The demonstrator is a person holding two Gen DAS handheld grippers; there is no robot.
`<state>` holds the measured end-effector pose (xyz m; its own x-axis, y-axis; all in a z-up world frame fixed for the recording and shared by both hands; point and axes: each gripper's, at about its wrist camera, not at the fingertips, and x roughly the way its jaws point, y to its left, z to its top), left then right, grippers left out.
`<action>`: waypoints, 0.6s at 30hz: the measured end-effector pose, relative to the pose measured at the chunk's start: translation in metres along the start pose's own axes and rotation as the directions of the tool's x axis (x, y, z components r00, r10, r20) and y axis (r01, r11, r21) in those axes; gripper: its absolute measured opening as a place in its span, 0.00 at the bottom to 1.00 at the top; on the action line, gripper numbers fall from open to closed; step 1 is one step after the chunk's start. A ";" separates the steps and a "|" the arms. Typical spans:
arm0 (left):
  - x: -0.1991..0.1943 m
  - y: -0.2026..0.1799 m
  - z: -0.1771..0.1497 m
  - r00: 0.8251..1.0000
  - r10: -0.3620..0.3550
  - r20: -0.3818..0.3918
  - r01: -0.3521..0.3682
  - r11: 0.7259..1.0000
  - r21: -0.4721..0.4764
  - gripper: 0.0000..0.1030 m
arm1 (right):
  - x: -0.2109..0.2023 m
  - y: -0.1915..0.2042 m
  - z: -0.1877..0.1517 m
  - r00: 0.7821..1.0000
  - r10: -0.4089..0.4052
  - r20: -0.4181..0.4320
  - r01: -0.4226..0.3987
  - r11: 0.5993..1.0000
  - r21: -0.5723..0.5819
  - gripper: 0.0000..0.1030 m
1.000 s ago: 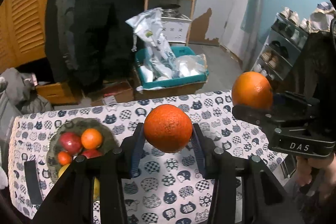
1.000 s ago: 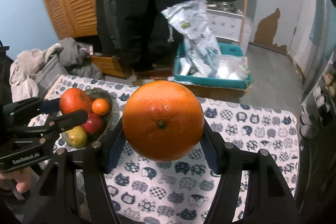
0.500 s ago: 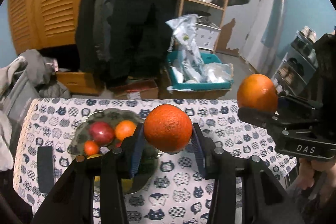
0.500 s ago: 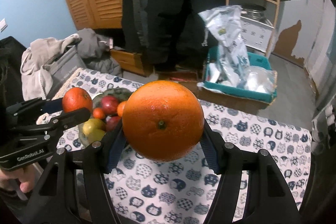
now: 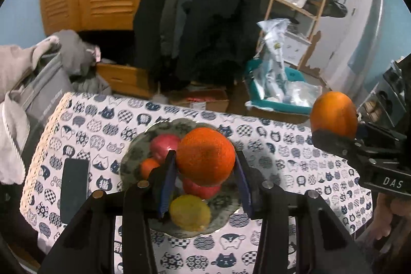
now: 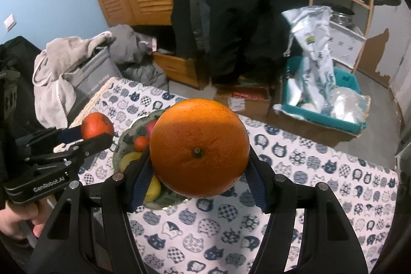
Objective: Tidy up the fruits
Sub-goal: 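Lower both oranges into the bowl and open both tools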
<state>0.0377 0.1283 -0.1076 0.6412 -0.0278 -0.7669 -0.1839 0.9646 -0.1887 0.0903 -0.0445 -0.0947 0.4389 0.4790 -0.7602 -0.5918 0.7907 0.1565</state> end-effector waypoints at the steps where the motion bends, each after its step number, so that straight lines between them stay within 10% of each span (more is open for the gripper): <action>1: 0.004 0.004 0.000 1.000 0.004 -0.009 -0.004 1.000 -0.006 0.43 | 0.004 0.002 0.001 1.000 0.002 -0.005 -0.002 1.000 -0.002 0.64; 18: 0.073 0.038 -0.015 0.987 0.043 -0.157 -0.056 0.995 -0.079 0.44 | 0.085 0.019 0.000 0.991 0.019 -0.131 -0.022 1.000 -0.022 0.64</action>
<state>0.0659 0.1592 -0.1799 0.5082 -0.0271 -0.8608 -0.2778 0.9409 -0.1936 0.1164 0.0110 -0.1561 0.3350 0.4401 -0.8331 -0.6162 0.7712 0.1596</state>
